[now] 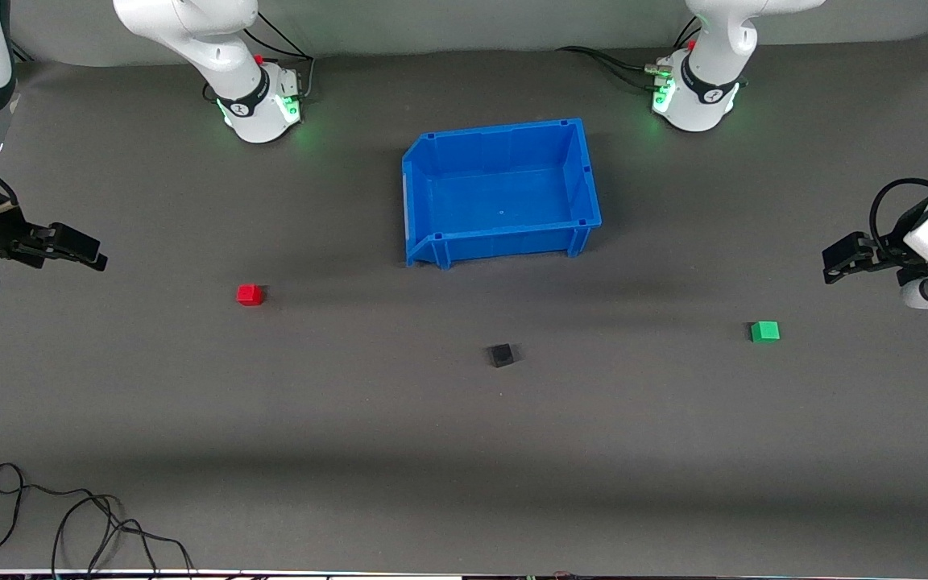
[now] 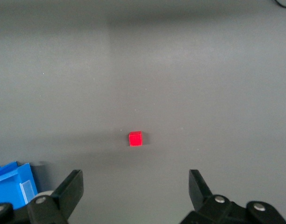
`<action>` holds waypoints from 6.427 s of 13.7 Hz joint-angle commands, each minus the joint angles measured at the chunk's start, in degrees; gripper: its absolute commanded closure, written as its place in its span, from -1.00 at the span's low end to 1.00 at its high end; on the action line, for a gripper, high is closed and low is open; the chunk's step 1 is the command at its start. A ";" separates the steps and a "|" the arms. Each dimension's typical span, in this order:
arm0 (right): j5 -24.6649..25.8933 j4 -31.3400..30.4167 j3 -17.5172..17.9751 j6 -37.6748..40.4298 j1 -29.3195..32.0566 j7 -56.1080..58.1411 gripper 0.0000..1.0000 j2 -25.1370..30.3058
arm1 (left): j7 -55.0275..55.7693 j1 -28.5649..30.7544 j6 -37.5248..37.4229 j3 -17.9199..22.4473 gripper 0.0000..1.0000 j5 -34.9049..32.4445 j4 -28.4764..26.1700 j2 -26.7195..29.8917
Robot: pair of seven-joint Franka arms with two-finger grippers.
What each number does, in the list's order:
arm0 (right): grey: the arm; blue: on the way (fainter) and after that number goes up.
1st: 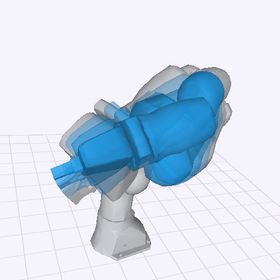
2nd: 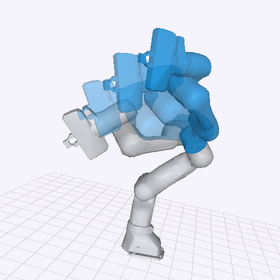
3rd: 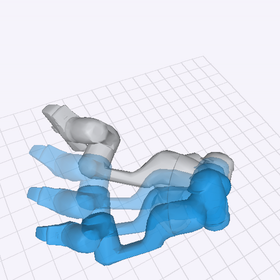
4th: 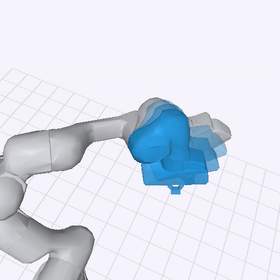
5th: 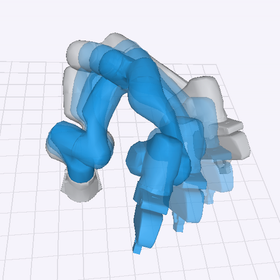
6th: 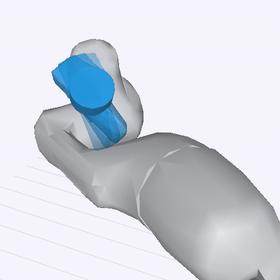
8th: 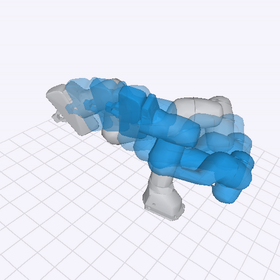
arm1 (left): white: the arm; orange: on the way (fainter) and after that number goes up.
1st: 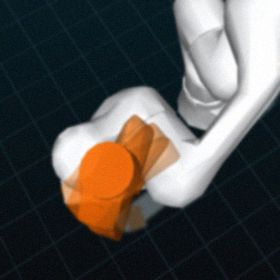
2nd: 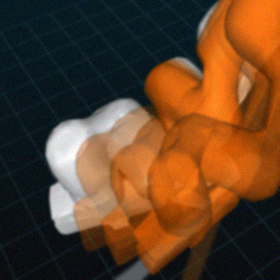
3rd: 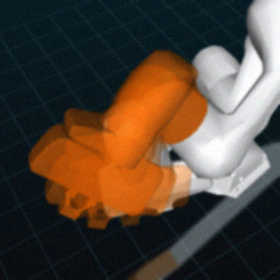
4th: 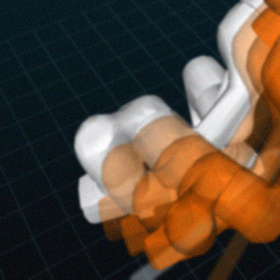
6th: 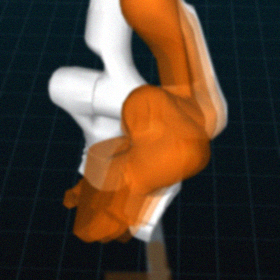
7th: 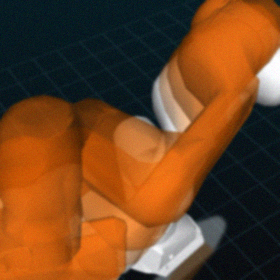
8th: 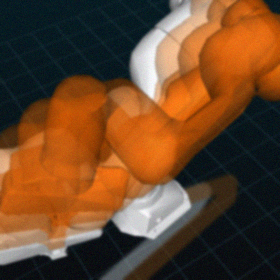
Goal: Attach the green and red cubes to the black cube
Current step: 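Move the right gripper toward the red cube, then grasp the red cube with the right gripper while the left gripper grasps the green cube, then carry the red cube beside the black cube while the left gripper brings green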
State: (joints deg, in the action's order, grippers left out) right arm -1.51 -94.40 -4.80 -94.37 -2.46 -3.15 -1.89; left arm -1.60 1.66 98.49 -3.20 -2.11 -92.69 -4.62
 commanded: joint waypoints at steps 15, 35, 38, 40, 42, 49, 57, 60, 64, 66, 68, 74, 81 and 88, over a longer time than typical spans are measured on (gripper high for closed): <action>-1.12 -13.16 -0.56 -12.39 -3.06 -4.31 -0.86 -8.13 | 0.63 1.24 -2.87 0.21 -0.98 -0.44 2.33 -0.30; -1.30 -26.19 -0.30 -34.31 -5.36 -6.26 -0.48 -24.31 | 52.00 10.45 -5.09 0.47 -0.99 4.73 -3.72 -9.44; -1.30 -26.10 -0.21 -32.28 -5.27 -6.26 0.11 -24.04 | 61.86 10.12 5.18 0.38 -0.99 5.19 -11.35 -8.65; -1.30 -25.67 -0.21 -30.36 -5.19 -6.35 0.32 -24.04 | 69.67 9.85 13.70 0.30 -0.99 5.10 -15.67 -8.48; -1.30 -25.31 -0.30 -29.47 -5.19 -6.52 0.56 -23.78 | 76.28 8.89 20.13 0.30 -0.99 4.31 -18.83 -8.65; -11.32 -12.42 -0.56 -14.81 -4.84 -12.38 0.70 -24.39 | 84.39 8.45 34.38 0.38 -0.99 3.08 -27.01 -11.37; -16.94 3.94 -0.21 -14.44 -8.25 -39.08 0.68 -33.16 | 87.03 7.74 49.68 0.47 -0.99 -1.67 -31.50 -18.31; -18.95 10.35 -0.12 -14.53 -11.50 -55.52 0.68 -37.21 | 87.12 7.66 51.53 0.47 -0.98 -2.99 -31.50 -19.72; -26.25 15.98 -0.12 -17.50 -16.52 -69.06 0.71 -42.13 | 87.20 7.66 54.61 0.56 -0.21 -3.08 -31.50 -21.66; -26.44 19.06 -0.04 -18.57 -19.06 -75.05 0.73 -44.25 | 87.20 7.66 54.70 0.56 0.70 -3.16 -31.50 -21.92; -29.05 21.52 0.14 -20.49 -20.30 -79.10 0.72 -46.18 | 87.20 7.66 54.61 0.56 1.00 -3.34 -31.50 -21.75; -36.28 24.07 2.07 -29.99 -24.61 -85.52 0.67 -50.04 | 89.40 6.70 45.60 0.39 1.00 -3.43 -27.66 -18.41; -35.76 31.20 3.92 -38.60 -29.08 -90.72 0.69 -58.84 | 105.64 -5.07 32.90 -0.14 1.00 -2.64 -17.54 -19.10; -35.49 30.59 3.92 -39.67 -31.38 -91.07 0.69 -59.55 | 120.33 -19.04 32.64 -0.23 1.00 2.71 -9.54 -24.64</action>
State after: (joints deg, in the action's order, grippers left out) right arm -36.37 -65.77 -0.27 -134.06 -32.89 -92.75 -60.52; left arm 115.92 -14.63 132.69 -4.33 -1.76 -106.20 -27.09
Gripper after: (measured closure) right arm 0.608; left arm 0.634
